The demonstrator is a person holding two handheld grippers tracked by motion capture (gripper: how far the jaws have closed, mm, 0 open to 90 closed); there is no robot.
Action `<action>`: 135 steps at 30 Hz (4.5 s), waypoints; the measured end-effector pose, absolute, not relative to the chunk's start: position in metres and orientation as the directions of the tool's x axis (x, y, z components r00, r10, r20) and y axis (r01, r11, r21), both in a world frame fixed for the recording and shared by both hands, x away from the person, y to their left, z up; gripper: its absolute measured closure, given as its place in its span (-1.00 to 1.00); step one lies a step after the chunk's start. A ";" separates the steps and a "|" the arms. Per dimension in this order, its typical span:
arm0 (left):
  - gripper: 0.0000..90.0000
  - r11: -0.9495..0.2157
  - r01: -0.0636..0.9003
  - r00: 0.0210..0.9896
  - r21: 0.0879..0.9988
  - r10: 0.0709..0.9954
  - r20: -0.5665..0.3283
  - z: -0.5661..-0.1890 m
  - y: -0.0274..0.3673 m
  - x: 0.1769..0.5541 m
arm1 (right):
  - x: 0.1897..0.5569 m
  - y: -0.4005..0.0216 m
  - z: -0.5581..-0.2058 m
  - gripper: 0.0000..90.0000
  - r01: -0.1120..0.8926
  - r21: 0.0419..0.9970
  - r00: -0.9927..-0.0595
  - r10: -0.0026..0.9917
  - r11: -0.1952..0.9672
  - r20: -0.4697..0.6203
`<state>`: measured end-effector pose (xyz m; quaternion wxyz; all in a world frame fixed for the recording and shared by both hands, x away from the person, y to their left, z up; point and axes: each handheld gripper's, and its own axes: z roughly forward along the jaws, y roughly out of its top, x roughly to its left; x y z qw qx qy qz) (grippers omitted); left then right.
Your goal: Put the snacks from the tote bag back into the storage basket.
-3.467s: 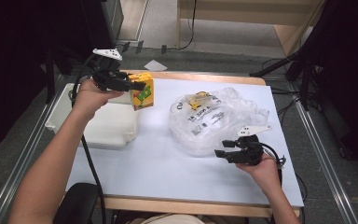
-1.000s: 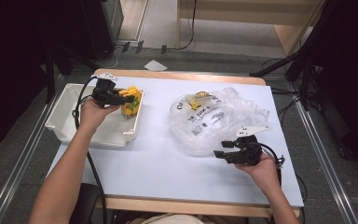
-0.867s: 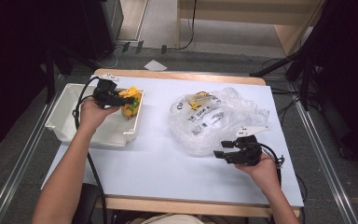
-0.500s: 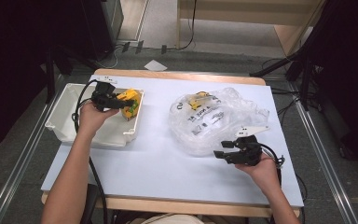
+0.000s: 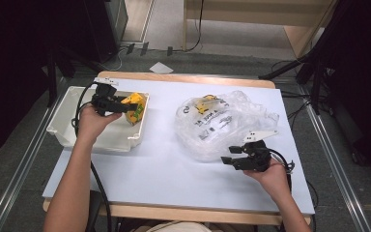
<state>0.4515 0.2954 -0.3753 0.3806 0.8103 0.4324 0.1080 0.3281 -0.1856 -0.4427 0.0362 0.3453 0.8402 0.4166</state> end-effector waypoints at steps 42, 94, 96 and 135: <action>1.00 -0.300 0.629 0.628 0.717 0.740 -0.241 -0.370 0.284 0.418 | 0.328 -0.184 -0.443 -0.02 0.551 0.721 -0.761 0.607 0.420 0.228; 1.00 -0.169 0.723 0.468 0.670 0.833 -0.295 -0.414 0.324 0.438 | 0.327 -0.183 -0.443 -0.01 0.552 0.717 -0.762 0.606 0.426 0.227; 1.00 -0.159 0.721 0.464 0.674 0.833 -0.300 -0.415 0.325 0.439 | 0.327 -0.183 -0.443 -0.01 0.553 0.716 -0.762 0.607 0.426 0.226; 0.20 -0.203 0.697 0.549 0.688 0.768 -0.330 -0.383 0.300 0.423 | 0.330 -0.180 -0.444 0.00 0.539 0.716 -0.777 0.591 0.444 0.218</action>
